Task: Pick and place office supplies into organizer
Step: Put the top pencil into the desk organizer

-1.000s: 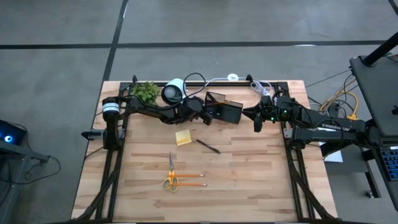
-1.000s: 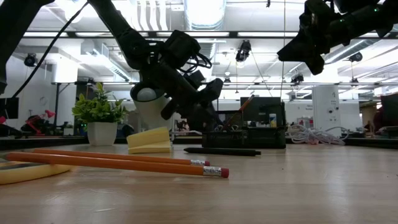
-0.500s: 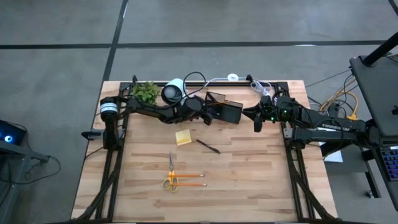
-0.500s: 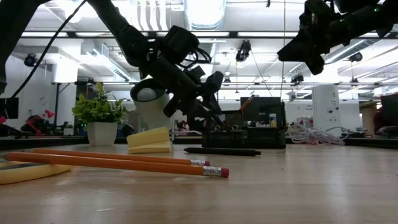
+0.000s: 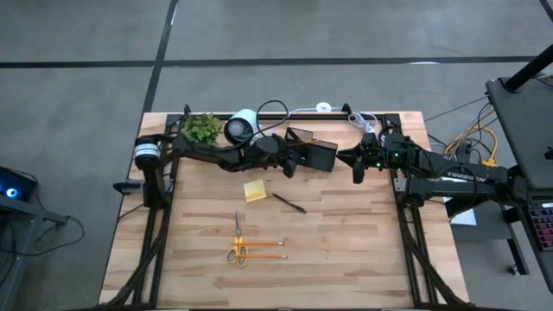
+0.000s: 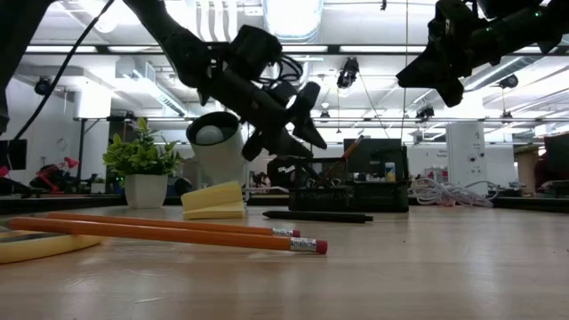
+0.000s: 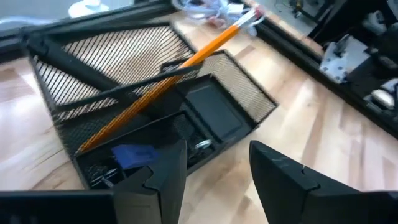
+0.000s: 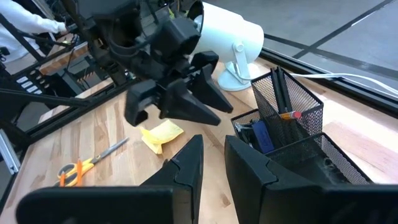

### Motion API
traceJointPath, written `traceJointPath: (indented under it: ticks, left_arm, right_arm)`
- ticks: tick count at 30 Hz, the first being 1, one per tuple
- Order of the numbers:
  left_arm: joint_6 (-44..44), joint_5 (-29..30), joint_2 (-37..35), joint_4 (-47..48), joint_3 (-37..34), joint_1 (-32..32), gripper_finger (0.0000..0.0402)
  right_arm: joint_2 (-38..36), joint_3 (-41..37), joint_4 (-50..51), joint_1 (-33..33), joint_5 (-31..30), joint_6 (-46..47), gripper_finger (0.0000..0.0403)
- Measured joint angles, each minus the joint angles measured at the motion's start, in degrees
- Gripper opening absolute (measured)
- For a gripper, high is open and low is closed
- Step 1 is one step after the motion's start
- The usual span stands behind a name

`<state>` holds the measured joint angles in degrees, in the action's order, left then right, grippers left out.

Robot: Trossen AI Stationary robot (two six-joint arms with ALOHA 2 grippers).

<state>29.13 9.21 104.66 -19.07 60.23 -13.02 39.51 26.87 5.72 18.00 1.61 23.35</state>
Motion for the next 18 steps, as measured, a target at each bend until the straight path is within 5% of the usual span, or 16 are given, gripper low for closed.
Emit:
traceJointPath:
  ticks: [9, 18]
  left_arm:
    - [-6.8, -3.6, -4.6, 0.5, -0.1, 2.4, 0.0157]
    - [-7.3, -4.5, -7.5, 10.7, -0.2, 6.0, 0.0157]
  right_arm:
    - [0.0, 0.0, 0.0, 0.0, 0.0, -0.4, 0.0057]
    - [0.0, 0.0, 0.0, 0.0, 0.0, -0.4, 0.0057]
